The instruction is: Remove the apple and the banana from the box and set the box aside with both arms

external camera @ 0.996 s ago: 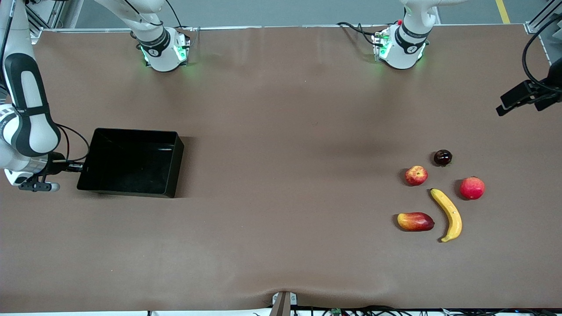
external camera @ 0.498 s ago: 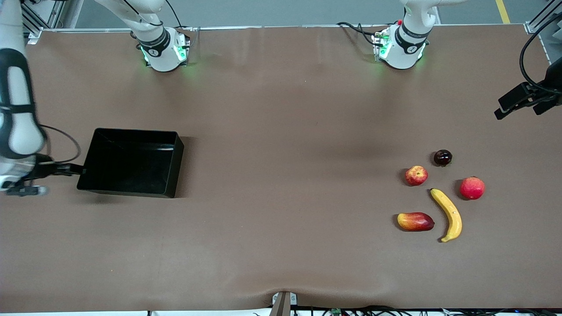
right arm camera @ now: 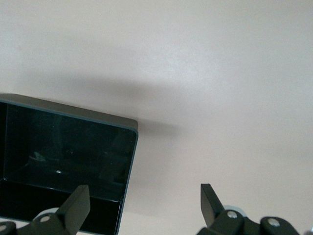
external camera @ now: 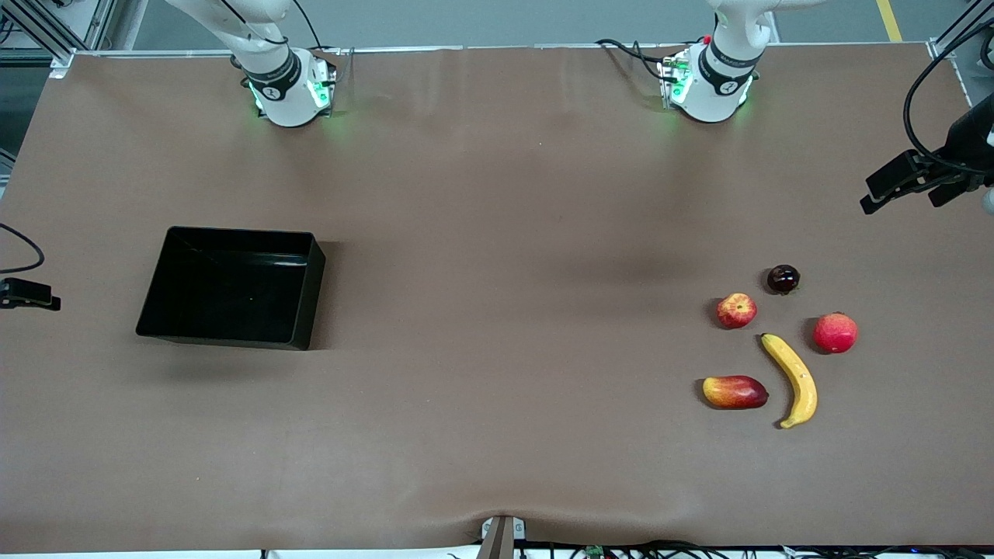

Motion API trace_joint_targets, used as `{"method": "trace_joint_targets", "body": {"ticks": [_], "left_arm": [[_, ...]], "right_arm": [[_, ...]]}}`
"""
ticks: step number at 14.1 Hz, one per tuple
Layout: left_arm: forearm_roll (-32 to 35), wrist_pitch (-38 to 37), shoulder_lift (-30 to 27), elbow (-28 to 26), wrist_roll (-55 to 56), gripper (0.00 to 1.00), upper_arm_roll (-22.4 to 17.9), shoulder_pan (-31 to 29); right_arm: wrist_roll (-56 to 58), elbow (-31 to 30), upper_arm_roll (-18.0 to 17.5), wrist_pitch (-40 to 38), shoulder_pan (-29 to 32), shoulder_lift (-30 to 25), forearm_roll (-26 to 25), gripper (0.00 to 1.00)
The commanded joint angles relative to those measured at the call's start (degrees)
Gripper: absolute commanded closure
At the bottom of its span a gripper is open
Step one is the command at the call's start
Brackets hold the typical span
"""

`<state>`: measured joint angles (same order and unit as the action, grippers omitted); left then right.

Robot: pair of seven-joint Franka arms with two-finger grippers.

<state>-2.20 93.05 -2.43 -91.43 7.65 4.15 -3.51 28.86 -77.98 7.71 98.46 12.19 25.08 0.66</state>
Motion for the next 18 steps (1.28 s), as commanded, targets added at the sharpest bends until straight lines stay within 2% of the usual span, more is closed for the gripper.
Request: {"method": "trace_joint_targets", "body": {"ticks": [1, 3, 6, 8, 9, 11, 12, 14, 16, 18], "left_arm": [[-0.4, 1.2, -0.4, -0.3, 1.2, 0.00, 1.0, -0.5], [-0.4, 1.2, -0.5, -0.2, 1.1, 0.00, 1.3, -0.7], [-0.4, 0.5, -0.5, -0.1, 0.3, 0.00, 1.4, -0.7], [-0.3, 0.1, -0.4, 0.0, 0.3, 0.00, 1.4, -0.6], [-0.3, -0.1, -0.3, 0.2, 0.3, 0.00, 1.4, -0.6], [2.6, -0.1, -0.2, 0.3, 0.3, 0.00, 1.6, -0.2], [3.7, -0.1, -0.2, 0.5, 0.6, 0.00, 2.2, 0.2], [3.8, -0.7, -0.2, 0.7, 1.1, 0.00, 2.8, 0.3], [3.9, -1.6, -0.2, 0.7, 0.6, 0.00, 2.9, 0.3], [3.9, -1.6, -0.2, 0.6, 0.4, 0.00, 2.9, 0.2]], "right_arm": [[3.5, 0.0, -0.4, -4.4, 0.0, -1.0, -1.4, 0.00], [4.4, 0.2, -0.2, -4.3, -1.5, -0.9, -5.3, 0.00], [4.7, 3.5, -0.7, -4.7, -2.7, -2.0, 0.3, 0.00], [4.2, 8.2, -1.1, -8.9, -5.4, -2.8, 2.5, 0.00], [0.4, 8.5, -1.6, -11.0, -6.8, -4.2, 5.2, 0.00], [-21.5, 8.0, -1.8, -13.8, -10.8, -8.0, 4.9, 0.00], [-27.2, 7.9, -2.0, -15.6, -12.0, -9.5, 4.4, 0.00], [-27.6, 6.5, -1.9, -15.6, -14.6, -11.4, 0.1, 0.00], [-27.5, 0.6, -2.0, -13.1, -15.2, -15.8, 0.0, 0.00], [-27.5, -15.1, -1.8, -0.9, -15.6, -25.6, -0.9, 0.00]]}}
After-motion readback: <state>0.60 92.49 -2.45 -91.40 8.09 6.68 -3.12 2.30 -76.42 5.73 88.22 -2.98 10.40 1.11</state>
